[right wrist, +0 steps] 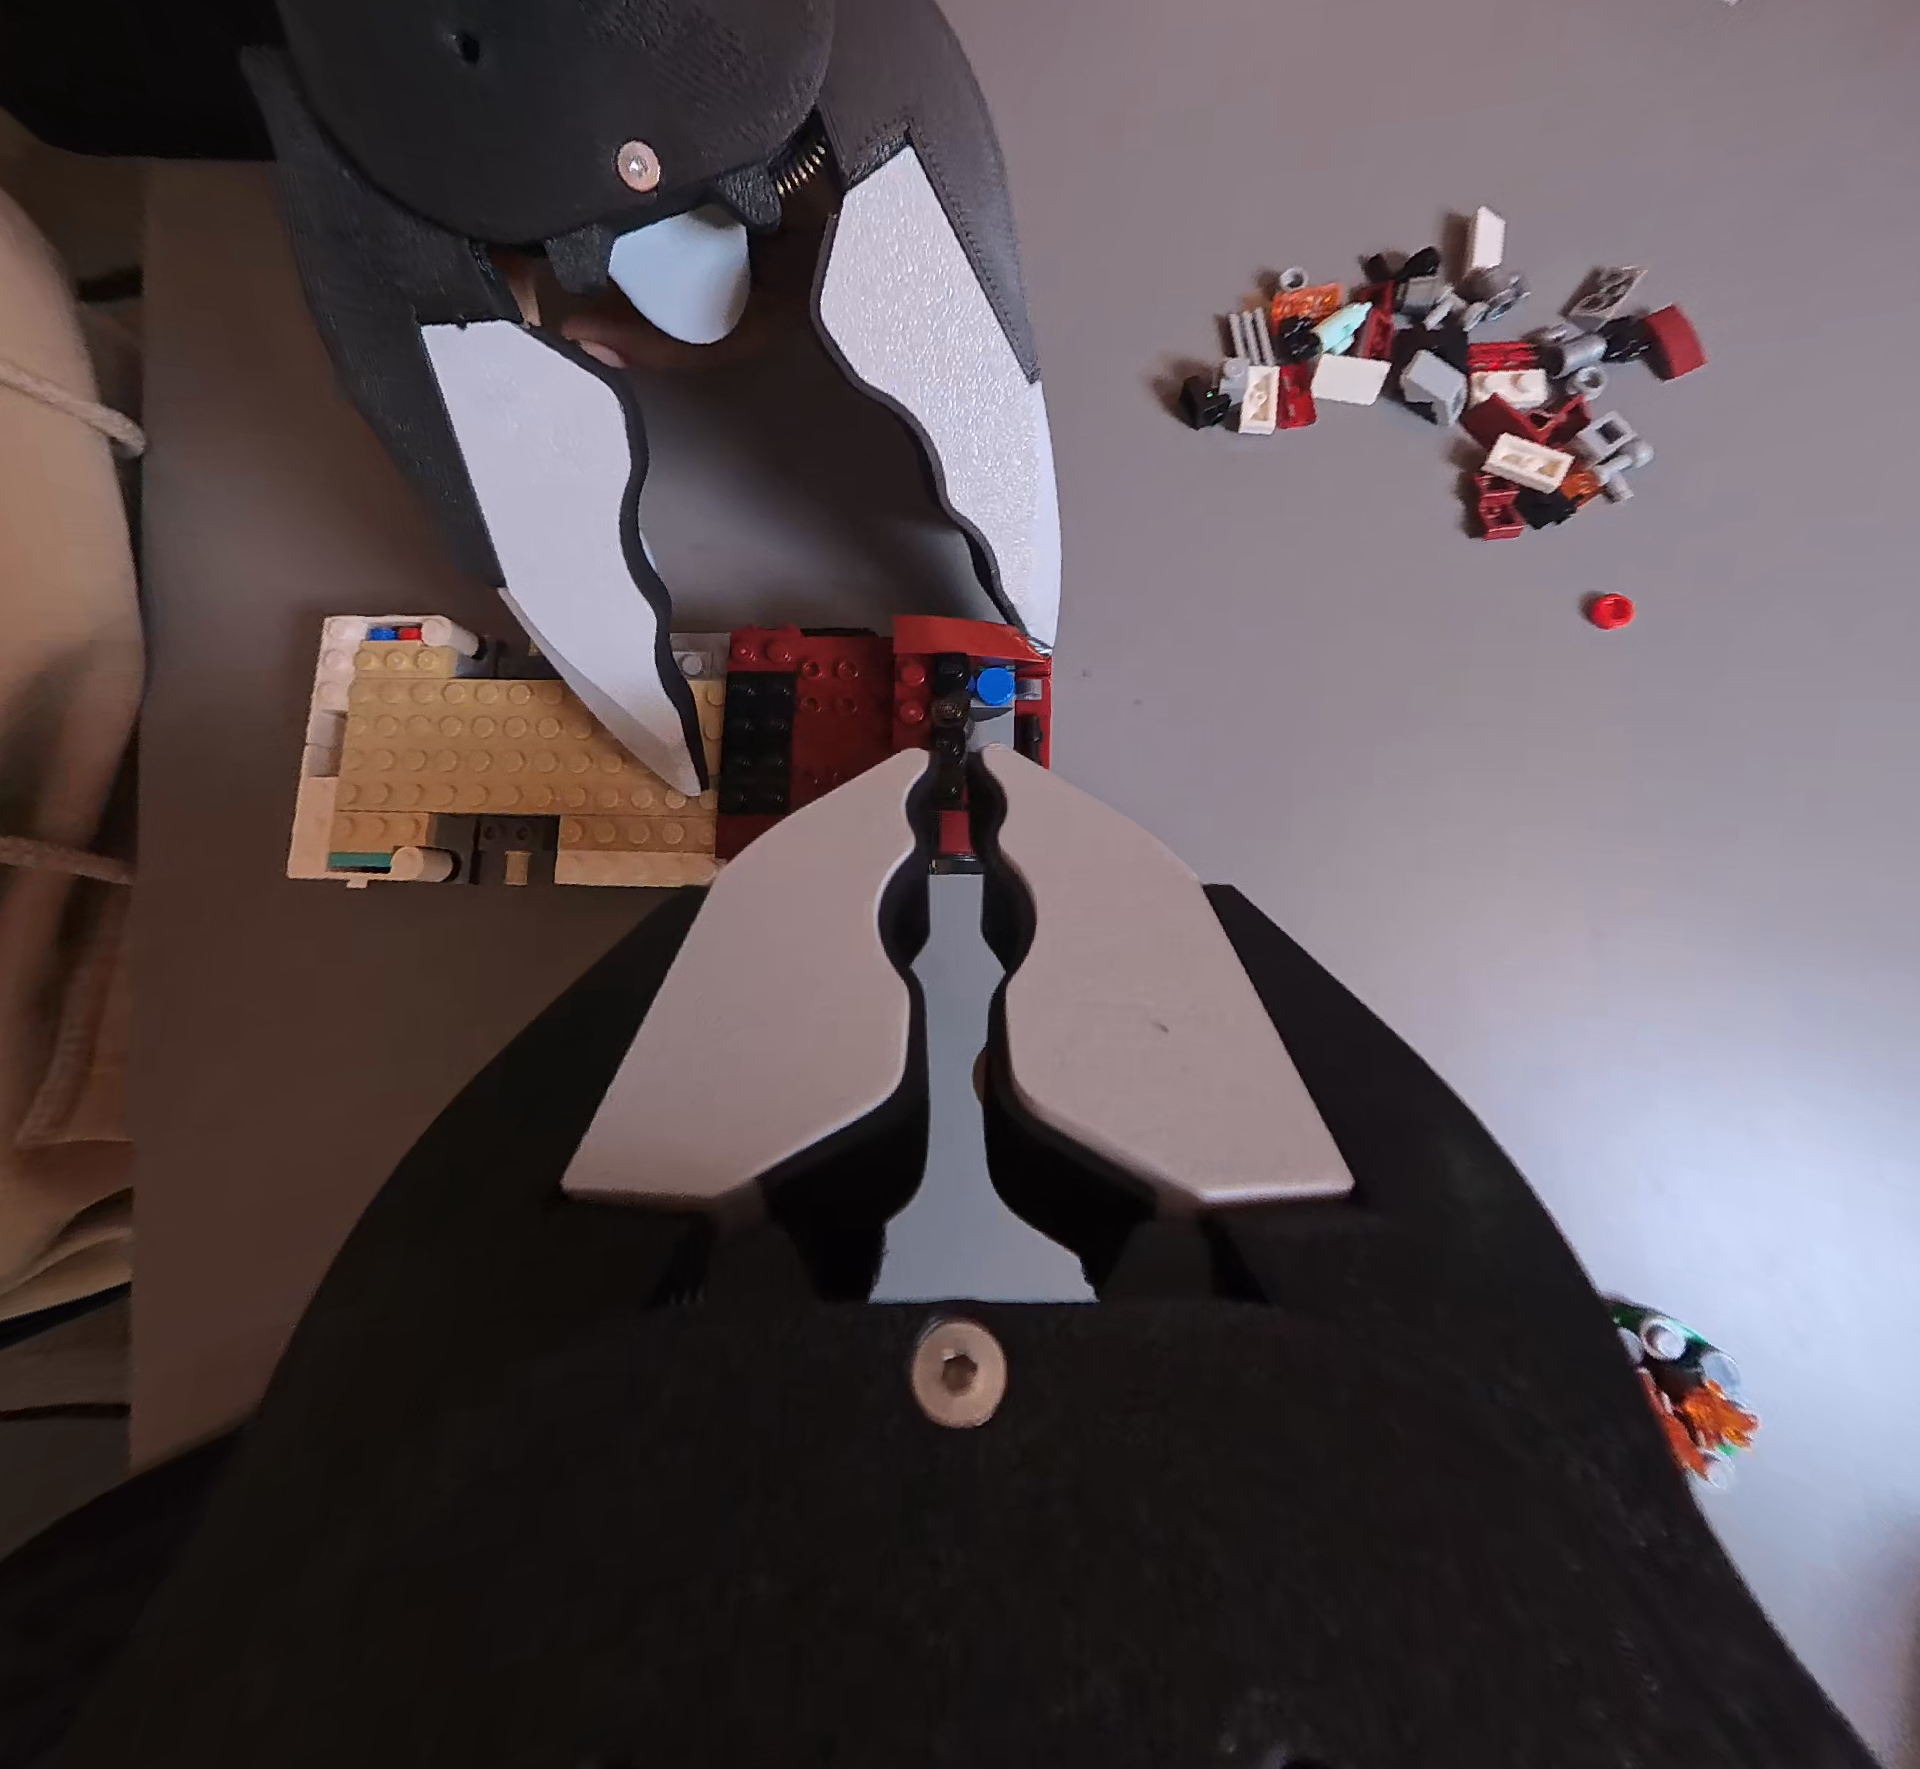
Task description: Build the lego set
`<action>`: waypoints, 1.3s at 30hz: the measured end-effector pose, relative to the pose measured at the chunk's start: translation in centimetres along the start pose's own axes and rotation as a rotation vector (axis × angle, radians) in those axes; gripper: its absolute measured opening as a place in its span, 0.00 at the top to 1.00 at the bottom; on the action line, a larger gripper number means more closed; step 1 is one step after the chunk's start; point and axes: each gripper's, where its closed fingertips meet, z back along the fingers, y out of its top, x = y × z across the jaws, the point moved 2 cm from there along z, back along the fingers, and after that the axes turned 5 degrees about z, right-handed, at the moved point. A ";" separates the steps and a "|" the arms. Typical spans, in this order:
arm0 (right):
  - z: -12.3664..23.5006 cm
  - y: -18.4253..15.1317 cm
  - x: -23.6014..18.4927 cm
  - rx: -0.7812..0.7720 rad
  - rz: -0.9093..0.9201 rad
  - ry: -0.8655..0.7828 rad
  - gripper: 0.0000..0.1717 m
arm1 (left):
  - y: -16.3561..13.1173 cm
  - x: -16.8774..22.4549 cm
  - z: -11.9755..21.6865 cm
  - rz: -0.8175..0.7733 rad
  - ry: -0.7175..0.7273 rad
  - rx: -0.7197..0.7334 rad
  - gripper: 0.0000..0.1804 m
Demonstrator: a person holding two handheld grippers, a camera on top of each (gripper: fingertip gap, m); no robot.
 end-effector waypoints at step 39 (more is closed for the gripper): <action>-1.4 -0.8 -0.4 -0.081 -0.055 0.068 0.93 | 0.0 0.1 0.0 -0.005 -0.001 0.007 0.57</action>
